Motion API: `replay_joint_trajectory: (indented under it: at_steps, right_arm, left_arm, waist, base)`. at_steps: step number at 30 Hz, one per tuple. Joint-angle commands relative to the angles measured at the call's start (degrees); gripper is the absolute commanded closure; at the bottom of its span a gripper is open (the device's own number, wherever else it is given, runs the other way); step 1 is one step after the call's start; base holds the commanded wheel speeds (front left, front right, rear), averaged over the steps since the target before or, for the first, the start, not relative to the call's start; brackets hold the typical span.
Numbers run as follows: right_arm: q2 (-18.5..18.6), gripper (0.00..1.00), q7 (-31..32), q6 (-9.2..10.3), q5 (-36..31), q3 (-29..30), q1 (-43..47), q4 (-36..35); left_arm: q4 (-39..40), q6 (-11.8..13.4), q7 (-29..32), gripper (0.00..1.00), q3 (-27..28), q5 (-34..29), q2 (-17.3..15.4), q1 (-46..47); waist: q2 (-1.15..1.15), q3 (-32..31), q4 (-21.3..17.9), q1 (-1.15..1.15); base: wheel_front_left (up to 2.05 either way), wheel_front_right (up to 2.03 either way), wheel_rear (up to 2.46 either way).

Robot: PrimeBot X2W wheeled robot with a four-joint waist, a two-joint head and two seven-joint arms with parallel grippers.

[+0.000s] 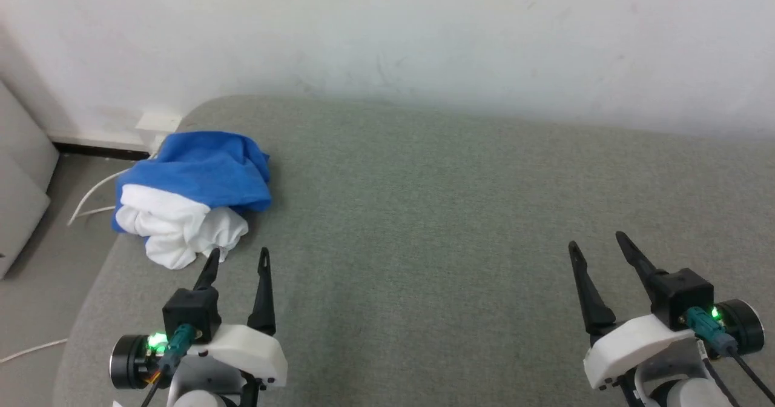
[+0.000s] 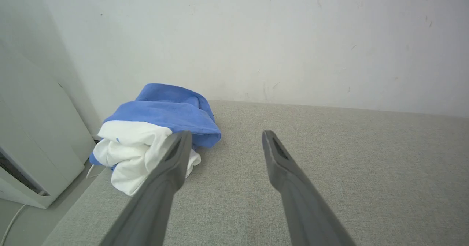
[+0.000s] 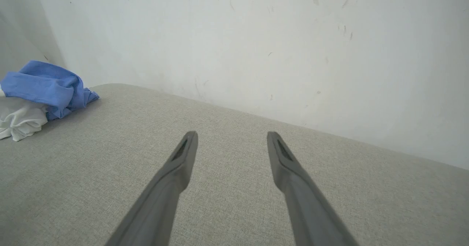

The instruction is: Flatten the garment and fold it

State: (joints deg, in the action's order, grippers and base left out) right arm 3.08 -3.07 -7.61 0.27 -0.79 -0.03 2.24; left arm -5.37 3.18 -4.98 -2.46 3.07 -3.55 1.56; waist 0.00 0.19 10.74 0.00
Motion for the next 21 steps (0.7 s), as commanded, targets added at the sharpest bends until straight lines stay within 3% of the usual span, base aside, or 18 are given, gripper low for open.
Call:
replay_joint_trajectory:
  at_steps: [1, 21]
  right_arm:
    - [-0.07, 0.0, -0.33, 0.04, -0.19, -0.22, -0.96, 0.22]
    - [-0.11, 0.0, -1.49, 0.06, -0.42, -1.34, -1.99, 1.19]
  left_arm:
    - [-0.4, 0.52, -0.48, 0.0, -0.16, 0.34, -0.4, 0.87]
    - [-1.95, 2.56, -2.88, 0.0, -0.37, 1.99, -0.82, 1.2]
  waist:
    - [0.0, 0.08, 1.05, 0.0]
    - [0.0, 0.37, 8.25, 0.0]
  base:
    - [0.0, 0.0, 0.0]
    - [0.0, 0.0, 0.0]
